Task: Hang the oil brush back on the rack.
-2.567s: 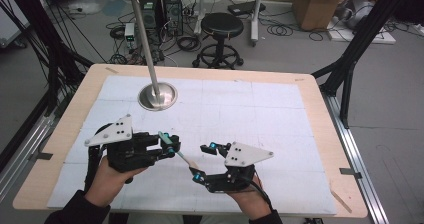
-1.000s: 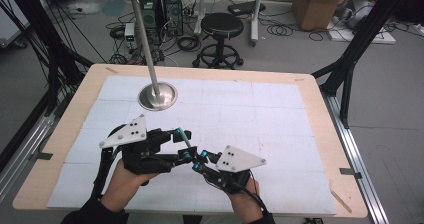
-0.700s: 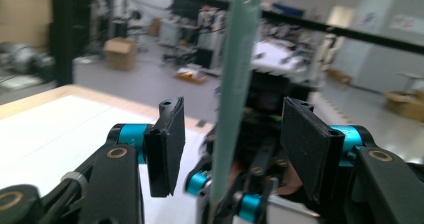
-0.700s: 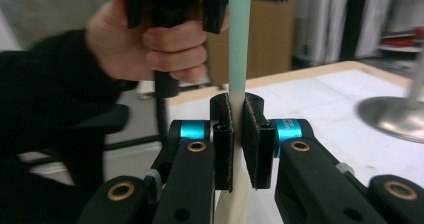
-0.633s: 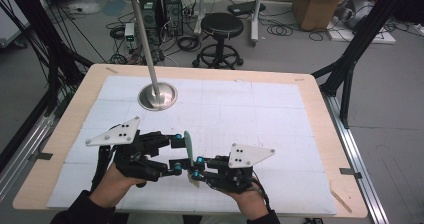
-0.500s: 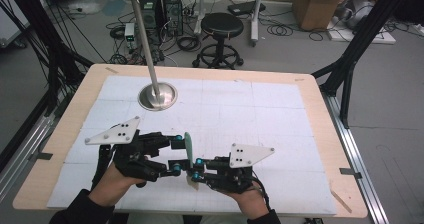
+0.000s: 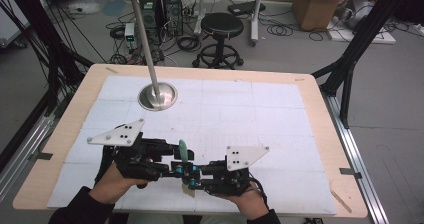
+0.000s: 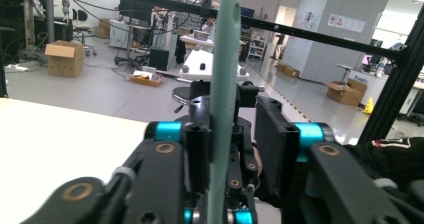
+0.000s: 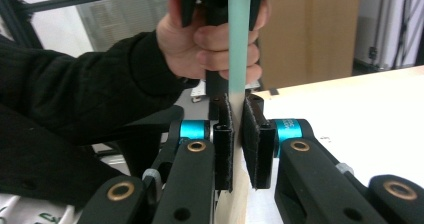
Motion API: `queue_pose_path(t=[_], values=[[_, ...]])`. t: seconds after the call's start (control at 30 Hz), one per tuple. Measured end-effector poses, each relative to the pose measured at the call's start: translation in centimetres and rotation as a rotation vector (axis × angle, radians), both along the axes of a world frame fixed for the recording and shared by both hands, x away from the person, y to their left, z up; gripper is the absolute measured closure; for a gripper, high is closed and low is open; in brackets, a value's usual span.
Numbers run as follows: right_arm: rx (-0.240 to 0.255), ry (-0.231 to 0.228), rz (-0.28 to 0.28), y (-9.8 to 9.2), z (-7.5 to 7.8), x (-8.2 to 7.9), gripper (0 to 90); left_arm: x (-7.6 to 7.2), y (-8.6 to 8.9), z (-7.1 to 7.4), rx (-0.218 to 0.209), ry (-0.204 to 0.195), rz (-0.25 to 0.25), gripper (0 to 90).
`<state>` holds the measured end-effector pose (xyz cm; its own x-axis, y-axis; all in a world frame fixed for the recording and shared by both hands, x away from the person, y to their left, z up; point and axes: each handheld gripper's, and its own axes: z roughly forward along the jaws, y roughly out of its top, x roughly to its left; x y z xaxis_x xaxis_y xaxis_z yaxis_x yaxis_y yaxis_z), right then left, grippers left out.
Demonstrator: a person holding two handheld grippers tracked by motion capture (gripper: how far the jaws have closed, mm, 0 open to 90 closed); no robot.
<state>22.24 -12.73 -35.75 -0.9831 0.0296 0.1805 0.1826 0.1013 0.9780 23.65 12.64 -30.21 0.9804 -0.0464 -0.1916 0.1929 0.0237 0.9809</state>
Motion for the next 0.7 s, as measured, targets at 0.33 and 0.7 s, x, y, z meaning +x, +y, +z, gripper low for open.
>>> queue_pose_path(t=[0.33,0.7], values=[[-0.021,0.019,-0.113,-0.5,-0.1,0.5,44.3,0.7,0.7,0.2,0.019,-0.044,0.132,82.1],[-0.258,-0.071,-0.473,-4.8,-0.1,0.8,21.8,5.8,4.3,2.4,0.071,-0.017,0.37,82.1]])
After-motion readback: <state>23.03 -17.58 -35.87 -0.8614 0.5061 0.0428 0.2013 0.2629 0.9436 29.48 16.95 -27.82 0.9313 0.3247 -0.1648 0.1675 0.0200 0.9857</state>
